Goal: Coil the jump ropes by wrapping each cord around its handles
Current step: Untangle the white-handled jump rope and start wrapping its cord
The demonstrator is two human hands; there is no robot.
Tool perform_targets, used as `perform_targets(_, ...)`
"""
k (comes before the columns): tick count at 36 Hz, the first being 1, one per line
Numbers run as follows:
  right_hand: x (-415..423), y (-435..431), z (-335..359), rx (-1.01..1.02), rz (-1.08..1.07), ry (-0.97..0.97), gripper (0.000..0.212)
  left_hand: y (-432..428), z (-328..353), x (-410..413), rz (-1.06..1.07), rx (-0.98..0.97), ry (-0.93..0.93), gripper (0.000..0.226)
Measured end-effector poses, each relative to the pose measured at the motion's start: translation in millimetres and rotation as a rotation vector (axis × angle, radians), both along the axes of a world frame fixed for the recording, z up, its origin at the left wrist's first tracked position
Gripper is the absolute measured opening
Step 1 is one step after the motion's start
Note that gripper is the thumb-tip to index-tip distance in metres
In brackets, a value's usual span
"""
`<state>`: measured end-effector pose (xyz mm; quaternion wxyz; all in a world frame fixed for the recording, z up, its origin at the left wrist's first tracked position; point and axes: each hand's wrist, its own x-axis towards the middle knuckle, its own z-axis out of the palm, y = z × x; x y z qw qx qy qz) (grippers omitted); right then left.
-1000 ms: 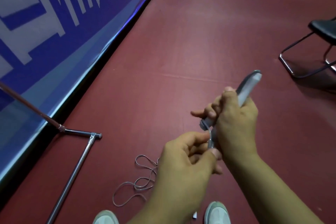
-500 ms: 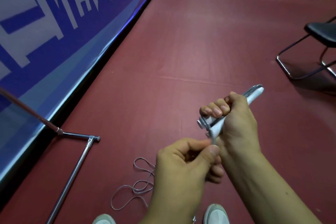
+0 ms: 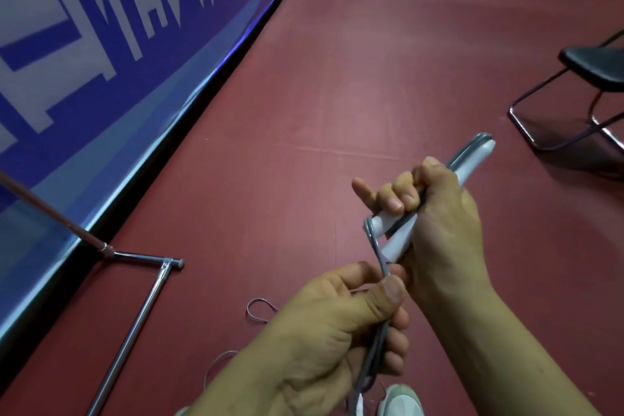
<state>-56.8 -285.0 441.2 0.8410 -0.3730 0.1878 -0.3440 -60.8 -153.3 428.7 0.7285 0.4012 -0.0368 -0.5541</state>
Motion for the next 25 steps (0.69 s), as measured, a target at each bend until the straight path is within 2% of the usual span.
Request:
perform_targets(2, -2, -1, -1, -0.117, -0.025, 0.009, 0.037, 0, -1, 2, -0.008, 0.029, -0.015, 0.036)
perform_targets(5, -4, 2, -2, -0.211, -0.039, 0.015, 0.037, -1, 1, 3, -0.011, 0.042, -0.028, 0.017)
perform_targets(7, -3, 3, -1, -0.245, -0.053, 0.011, 0.037, 0, 1, 4, 0.007, 0.063, -0.043, 0.017)
perform_targets(14, -4, 7, 1, -0.225, -0.04, 0.0, 0.042, 4, 3, 9, 0.008, 0.033, -0.078, 0.006)
perform_targets(18, -2, 12, 1, -0.176, -0.035, -0.002, 0.035, -2, -6, 7, 0.016, 0.032, -0.118, 0.019)
perform_targets(21, -2, 13, 2, -0.124, -0.026, 0.004, 0.037, -5, -8, 3, 0.067, 0.046, -0.3, 0.008)
perform_targets(22, -2, 12, 2, -0.104, -0.02, -0.001, 0.038, -5, -7, 2, 0.087, 0.076, -0.381, 0.012)
perform_targets(24, -2, 11, 4, -0.1, -0.019, 0.001, 0.037, -4, -6, -2, 0.149, 0.201, -0.619, 0.018)
perform_targets(25, -2, 10, 3, -0.124, -0.03, -0.006, 0.035, -4, -8, -5, 0.176, 0.313, -0.795, 0.017)
